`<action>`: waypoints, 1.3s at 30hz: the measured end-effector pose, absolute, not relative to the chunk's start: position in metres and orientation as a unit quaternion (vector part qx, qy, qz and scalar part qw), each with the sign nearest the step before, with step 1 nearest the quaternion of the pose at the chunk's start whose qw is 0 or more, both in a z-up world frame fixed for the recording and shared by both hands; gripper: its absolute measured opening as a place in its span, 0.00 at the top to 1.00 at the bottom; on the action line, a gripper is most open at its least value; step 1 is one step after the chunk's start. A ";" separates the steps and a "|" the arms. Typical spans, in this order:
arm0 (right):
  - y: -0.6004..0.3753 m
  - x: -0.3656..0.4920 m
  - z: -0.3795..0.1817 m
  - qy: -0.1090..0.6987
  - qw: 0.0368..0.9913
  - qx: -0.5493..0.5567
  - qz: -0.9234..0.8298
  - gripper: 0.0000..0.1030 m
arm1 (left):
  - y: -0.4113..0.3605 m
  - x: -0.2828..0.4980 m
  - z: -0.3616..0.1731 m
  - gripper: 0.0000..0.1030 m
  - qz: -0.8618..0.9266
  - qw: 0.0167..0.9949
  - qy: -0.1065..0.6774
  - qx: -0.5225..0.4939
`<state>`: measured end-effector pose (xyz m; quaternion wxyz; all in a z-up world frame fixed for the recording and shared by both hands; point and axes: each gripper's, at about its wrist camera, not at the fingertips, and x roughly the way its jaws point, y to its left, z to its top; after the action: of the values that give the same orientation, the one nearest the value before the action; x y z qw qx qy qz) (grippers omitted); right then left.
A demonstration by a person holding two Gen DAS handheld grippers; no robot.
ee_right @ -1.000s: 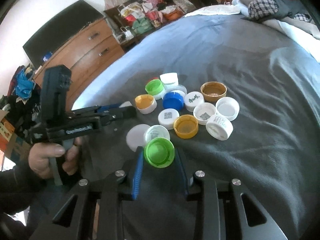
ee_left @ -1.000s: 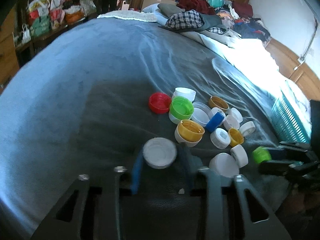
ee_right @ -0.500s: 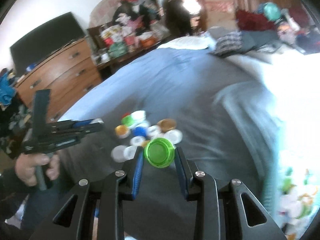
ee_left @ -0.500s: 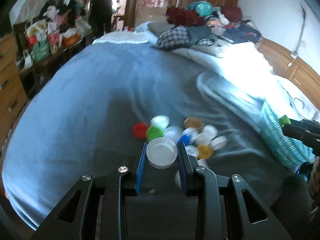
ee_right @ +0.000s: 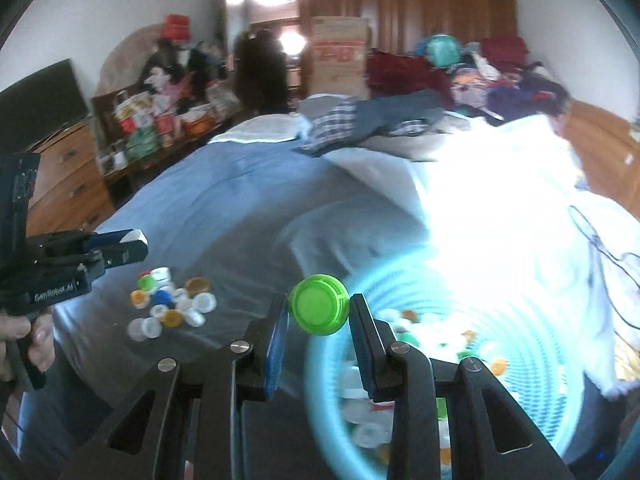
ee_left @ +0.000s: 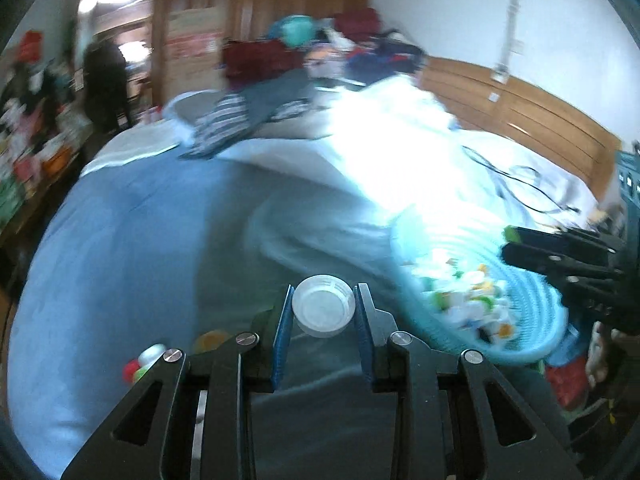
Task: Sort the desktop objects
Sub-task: 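Carry both caps over the teal basket and open both tools, then move both open tools back toward the remaining caps on the blanket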
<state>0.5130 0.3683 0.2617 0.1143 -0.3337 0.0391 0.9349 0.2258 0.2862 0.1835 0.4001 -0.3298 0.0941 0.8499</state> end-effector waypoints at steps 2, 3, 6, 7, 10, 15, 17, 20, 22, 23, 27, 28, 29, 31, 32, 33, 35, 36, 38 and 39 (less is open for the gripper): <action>0.381 0.521 0.266 0.041 0.126 -0.333 0.934 0.67 | 0.317 0.235 0.190 0.76 0.838 0.423 0.110 -0.325; 0.387 0.524 0.267 0.043 0.131 -0.333 0.933 0.67 | 0.331 0.238 0.193 0.76 0.832 0.435 0.116 -0.324; 0.411 0.534 0.272 0.054 0.149 -0.336 0.928 0.67 | 0.374 0.248 0.199 0.76 0.810 0.463 0.138 -0.332; 0.420 0.537 0.273 0.058 0.155 -0.337 0.927 0.67 | 0.388 0.248 0.200 0.76 0.802 0.472 0.145 -0.337; 0.444 0.547 0.274 0.075 0.173 -0.345 0.920 0.67 | 0.423 0.250 0.201 0.76 0.779 0.486 0.160 -0.362; 0.467 0.552 0.265 0.099 0.175 -0.364 0.909 0.67 | 0.453 0.247 0.192 0.76 0.752 0.493 0.175 -0.401; 0.471 0.552 0.261 0.109 0.168 -0.366 0.909 0.67 | 0.455 0.252 0.190 0.76 0.750 0.495 0.179 -0.401; 0.471 0.553 0.255 0.111 0.166 -0.369 0.908 0.67 | 0.458 0.255 0.189 0.76 0.748 0.496 0.180 -0.403; 0.468 0.555 0.253 0.111 0.166 -0.370 0.907 0.67 | 0.460 0.256 0.186 0.76 0.746 0.497 0.181 -0.404; 0.468 0.555 0.252 0.112 0.165 -0.370 0.907 0.67 | 0.463 0.256 0.186 0.76 0.746 0.496 0.182 -0.405; 0.467 0.556 0.253 0.113 0.167 -0.366 0.908 0.67 | 0.465 0.258 0.185 0.76 0.746 0.496 0.183 -0.405; 0.468 0.556 0.253 0.113 0.168 -0.366 0.908 0.67 | 0.465 0.259 0.185 0.76 0.746 0.496 0.182 -0.405; 0.468 0.556 0.252 0.112 0.168 -0.366 0.908 0.67 | 0.466 0.259 0.185 0.75 0.746 0.497 0.180 -0.404; 0.467 0.556 0.253 0.109 0.171 -0.365 0.909 0.67 | 0.466 0.260 0.185 0.62 0.745 0.501 0.178 -0.403; 0.467 0.557 0.253 0.108 0.174 -0.364 0.909 0.64 | 0.465 0.260 0.185 0.48 0.748 0.499 0.178 -0.400; 0.468 0.558 0.254 0.107 0.177 -0.363 0.909 0.61 | 0.463 0.260 0.186 0.46 0.753 0.496 0.175 -0.395; 0.467 0.560 0.255 0.105 0.184 -0.359 0.909 0.48 | 0.458 0.258 0.187 0.46 0.753 0.500 0.165 -0.396; 0.467 0.561 0.256 0.104 0.186 -0.357 0.909 0.46 | 0.451 0.256 0.187 0.46 0.756 0.498 0.159 -0.394; 0.464 0.562 0.257 0.104 0.187 -0.352 0.911 0.45 | 0.434 0.252 0.187 0.46 0.763 0.496 0.150 -0.387; 0.462 0.564 0.258 0.104 0.185 -0.347 0.913 0.44 | 0.426 0.249 0.186 0.46 0.766 0.493 0.146 -0.385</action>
<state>0.5636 0.4615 0.2578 0.1851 -0.3475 0.1044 0.9133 0.2492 0.4255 0.1857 0.4935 -0.3848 0.1462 0.7662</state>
